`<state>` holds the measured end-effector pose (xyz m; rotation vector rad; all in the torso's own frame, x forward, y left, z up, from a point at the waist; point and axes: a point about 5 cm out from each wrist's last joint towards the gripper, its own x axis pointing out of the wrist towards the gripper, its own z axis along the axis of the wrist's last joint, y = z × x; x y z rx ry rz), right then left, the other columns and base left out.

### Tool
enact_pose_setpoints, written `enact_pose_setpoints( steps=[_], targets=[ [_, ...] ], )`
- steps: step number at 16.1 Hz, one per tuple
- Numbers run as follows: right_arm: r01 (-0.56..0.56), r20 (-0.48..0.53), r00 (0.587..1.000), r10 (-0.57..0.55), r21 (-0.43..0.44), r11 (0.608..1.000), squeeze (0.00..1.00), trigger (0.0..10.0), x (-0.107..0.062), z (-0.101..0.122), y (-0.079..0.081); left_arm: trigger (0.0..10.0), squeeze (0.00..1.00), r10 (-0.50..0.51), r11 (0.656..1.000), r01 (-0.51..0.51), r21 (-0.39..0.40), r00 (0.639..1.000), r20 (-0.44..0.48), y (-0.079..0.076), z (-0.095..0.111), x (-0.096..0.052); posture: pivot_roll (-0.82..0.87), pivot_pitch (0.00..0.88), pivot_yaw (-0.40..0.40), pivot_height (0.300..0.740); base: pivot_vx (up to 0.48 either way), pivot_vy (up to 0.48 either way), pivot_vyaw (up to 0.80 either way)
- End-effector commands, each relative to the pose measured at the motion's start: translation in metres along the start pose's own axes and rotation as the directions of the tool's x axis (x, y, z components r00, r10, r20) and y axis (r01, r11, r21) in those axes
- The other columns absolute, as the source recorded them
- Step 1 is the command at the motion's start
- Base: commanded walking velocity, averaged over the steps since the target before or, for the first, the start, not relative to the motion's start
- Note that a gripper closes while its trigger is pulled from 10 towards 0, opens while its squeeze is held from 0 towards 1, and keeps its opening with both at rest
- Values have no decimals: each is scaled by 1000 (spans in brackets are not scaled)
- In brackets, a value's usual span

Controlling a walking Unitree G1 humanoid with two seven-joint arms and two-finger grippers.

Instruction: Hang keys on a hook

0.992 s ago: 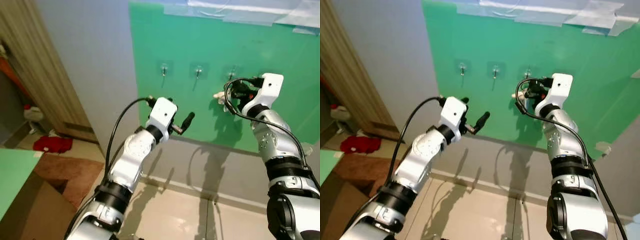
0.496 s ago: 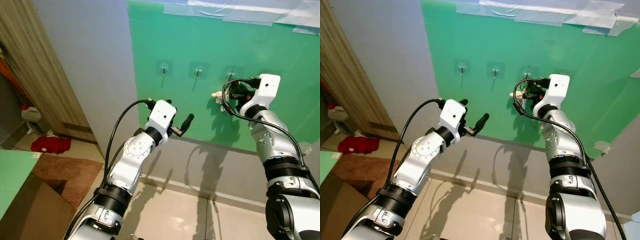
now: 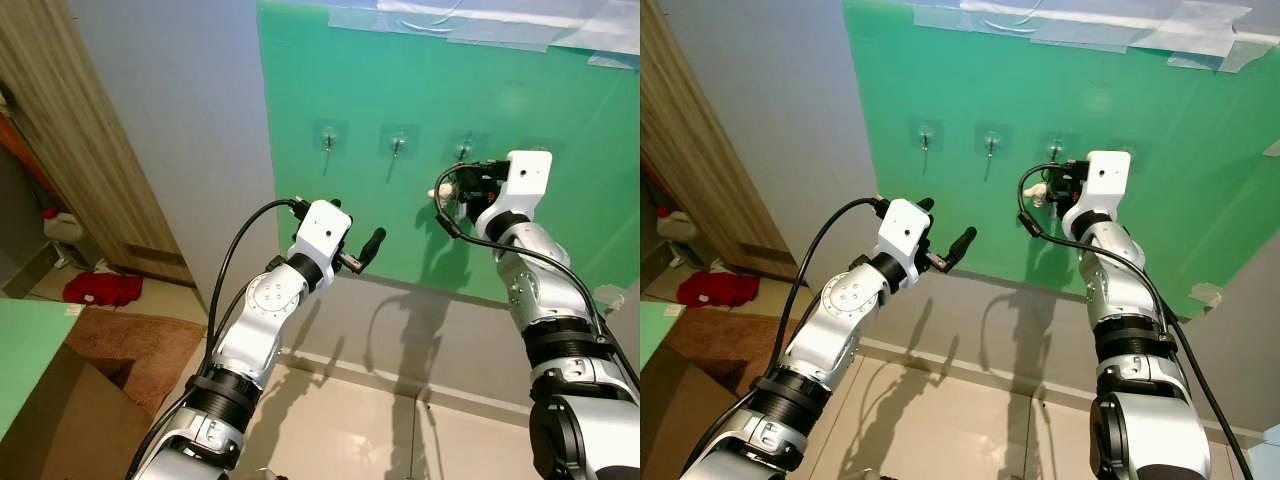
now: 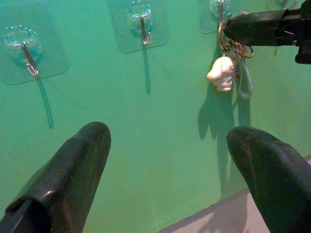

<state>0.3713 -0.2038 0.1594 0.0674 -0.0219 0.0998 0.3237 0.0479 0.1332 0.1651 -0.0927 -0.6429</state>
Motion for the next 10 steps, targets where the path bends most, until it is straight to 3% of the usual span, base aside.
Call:
enact_pose_setpoints(
  steps=[1, 10],
  targets=[
    [-4, 43, 999, 5, -24, 1000, 1000, 10000, 0, 10, 3, 10000, 0, -7, 1000, 7, 19, 1000, 10, 1, 4, 2, -124, 0, 40, 731, 0, 0, 0],
    [-29, 28, 999, 29, -5, 1000, 1000, 10000, -5, 2, 11, 10000, 0, -13, 1000, 13, 27, 1000, 6, 3, 4, 3, -123, 0, 51, 731, 0, 0, 0]
  ],
)
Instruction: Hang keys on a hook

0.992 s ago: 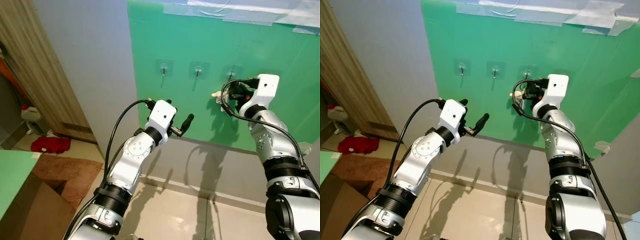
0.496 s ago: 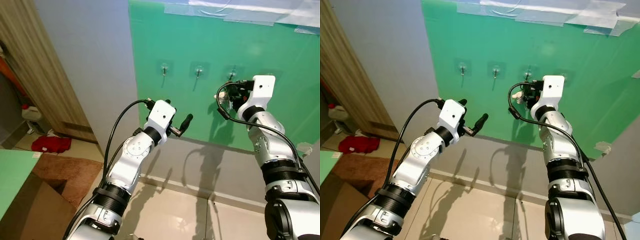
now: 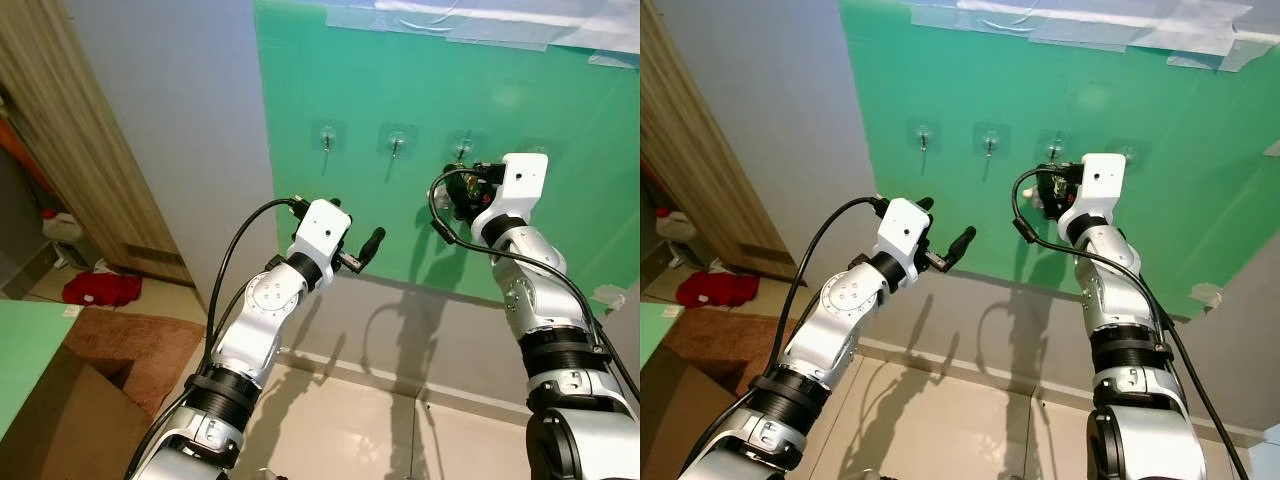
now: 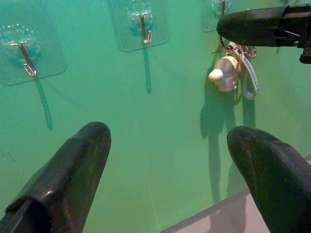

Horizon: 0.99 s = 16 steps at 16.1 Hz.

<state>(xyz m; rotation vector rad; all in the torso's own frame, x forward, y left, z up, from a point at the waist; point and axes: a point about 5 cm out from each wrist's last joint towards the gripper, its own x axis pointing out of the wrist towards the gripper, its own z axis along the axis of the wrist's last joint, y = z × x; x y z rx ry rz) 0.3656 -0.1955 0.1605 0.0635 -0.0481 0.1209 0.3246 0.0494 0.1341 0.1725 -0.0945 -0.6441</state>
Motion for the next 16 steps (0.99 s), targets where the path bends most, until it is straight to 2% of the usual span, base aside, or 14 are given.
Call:
enact_pose_setpoints(
  steps=[1, 3, 5, 6, 7, 8, 12, 16],
  targets=[
    [-9, 1, 1000, 9, 3, 1000, 1000, 10000, -1, 1, 3, 10000, 0, -12, 1000, 12, 22, 1000, 6, 2, 4, 3, -121, 0, 53, 731, 0, 0, 0],
    [-10, -2, 1000, 10, 5, 1000, 1000, 10000, -1, 1, 3, 10000, 0, -13, 1000, 13, 25, 1000, 6, 3, 5, 3, -120, 0, 54, 731, 0, 0, 0],
    [-11, -9, 1000, 11, -29, 1000, 1000, 10000, -2, 0, 5, 10000, 0, -14, 1000, 13, 27, 1000, 6, 4, 5, 3, -118, 0, 56, 731, 0, 0, 0],
    [-8, -20, 1000, 6, -59, 998, 0, 10000, -4, 0, 5, 10000, 0, -13, 999, 12, 31, 1000, 4, 4, 4, 3, -117, 0, 56, 731, 0, 0, 0],
    [-8, -20, 1000, 6, -59, 998, 0, 10000, -4, 0, 5, 10000, 0, -13, 999, 12, 31, 1000, 4, 4, 4, 3, -117, 0, 56, 731, 0, 0, 0],
    [-9, -37, 999, 7, -55, 998, 0, 10000, -13, -6, 4, 10000, 0, -11, 999, 11, 30, 1000, -1, 4, 3, 1, -116, 0, 53, 731, 0, 0, 0],
    [-11, -60, 998, 8, -52, 999, 0, 10000, -27, -18, 5, 10000, 0, -16, 999, 16, 31, 1000, -6, 3, 1, 0, -119, 0, 59, 731, 0, 0, 0],
    [0, -13, 1000, -1, -78, 997, 0, 10000, -49, -19, 9, 10000, 0, 29, 1000, -29, 12, 999, -15, 10, -3, -6, -116, 0, 74, 731, 0, 0, 0]
  ],
)
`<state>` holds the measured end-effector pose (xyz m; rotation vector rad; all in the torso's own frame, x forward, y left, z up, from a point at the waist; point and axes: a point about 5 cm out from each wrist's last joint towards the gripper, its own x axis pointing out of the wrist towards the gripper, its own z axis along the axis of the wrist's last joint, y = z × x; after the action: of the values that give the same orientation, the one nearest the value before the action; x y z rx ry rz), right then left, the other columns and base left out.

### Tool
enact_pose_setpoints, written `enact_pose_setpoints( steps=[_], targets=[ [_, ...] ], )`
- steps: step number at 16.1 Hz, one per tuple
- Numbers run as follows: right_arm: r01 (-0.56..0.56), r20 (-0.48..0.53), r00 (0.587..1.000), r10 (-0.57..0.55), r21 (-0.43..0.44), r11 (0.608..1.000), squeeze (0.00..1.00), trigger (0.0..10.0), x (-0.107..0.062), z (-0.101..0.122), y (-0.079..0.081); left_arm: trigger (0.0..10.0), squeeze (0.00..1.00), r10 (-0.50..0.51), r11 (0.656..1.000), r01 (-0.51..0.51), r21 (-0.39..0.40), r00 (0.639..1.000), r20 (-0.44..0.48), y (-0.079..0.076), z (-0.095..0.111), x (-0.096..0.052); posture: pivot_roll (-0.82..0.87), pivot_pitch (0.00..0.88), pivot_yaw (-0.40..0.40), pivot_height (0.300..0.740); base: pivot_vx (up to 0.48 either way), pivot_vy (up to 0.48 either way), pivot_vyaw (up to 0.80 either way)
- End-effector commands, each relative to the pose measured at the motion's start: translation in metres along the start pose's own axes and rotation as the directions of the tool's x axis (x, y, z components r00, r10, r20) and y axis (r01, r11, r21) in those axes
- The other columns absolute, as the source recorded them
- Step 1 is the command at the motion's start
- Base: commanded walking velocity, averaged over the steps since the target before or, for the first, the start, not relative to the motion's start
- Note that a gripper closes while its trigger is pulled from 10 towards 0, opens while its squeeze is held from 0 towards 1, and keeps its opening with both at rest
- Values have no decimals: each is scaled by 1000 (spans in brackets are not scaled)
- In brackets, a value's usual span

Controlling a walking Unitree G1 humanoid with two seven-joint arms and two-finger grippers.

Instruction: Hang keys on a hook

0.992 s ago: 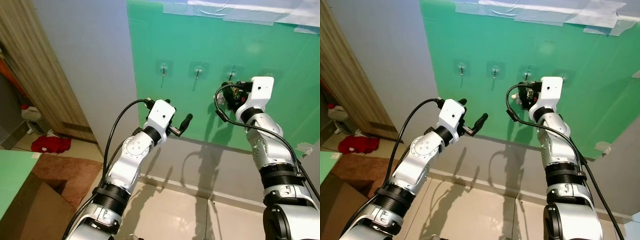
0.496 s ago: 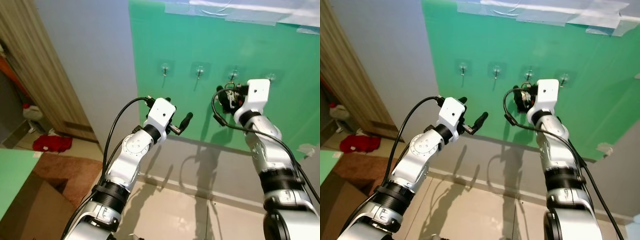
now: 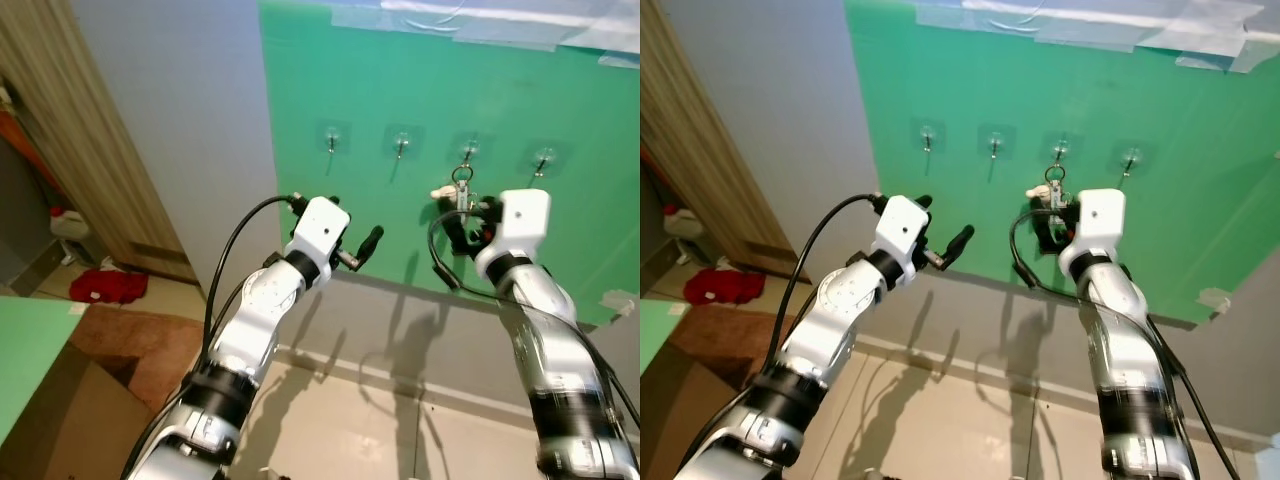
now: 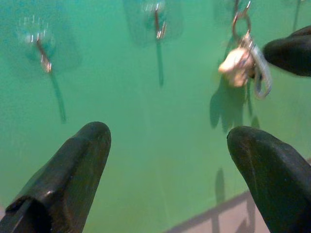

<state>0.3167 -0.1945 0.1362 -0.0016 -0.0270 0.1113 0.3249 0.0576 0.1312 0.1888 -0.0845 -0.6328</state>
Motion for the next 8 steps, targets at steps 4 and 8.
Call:
enact_pose_setpoints(
  steps=[4, 8],
  targets=[
    [26, -23, 999, -26, 15, 1000, 0, 10000, -39, -28, 11, 10000, 0, 73, 997, -74, -15, 994, -79, 7, -23, -25, -108, 0, 101, 731, 0, 0, 0],
    [44, -57, 997, -41, 46, 998, 0, 10000, -42, -38, 13, 10000, 0, 230, 940, -264, -217, 958, -169, 20, -45, -52, -104, 0, 112, 731, 0, 0, 0]
  ],
)
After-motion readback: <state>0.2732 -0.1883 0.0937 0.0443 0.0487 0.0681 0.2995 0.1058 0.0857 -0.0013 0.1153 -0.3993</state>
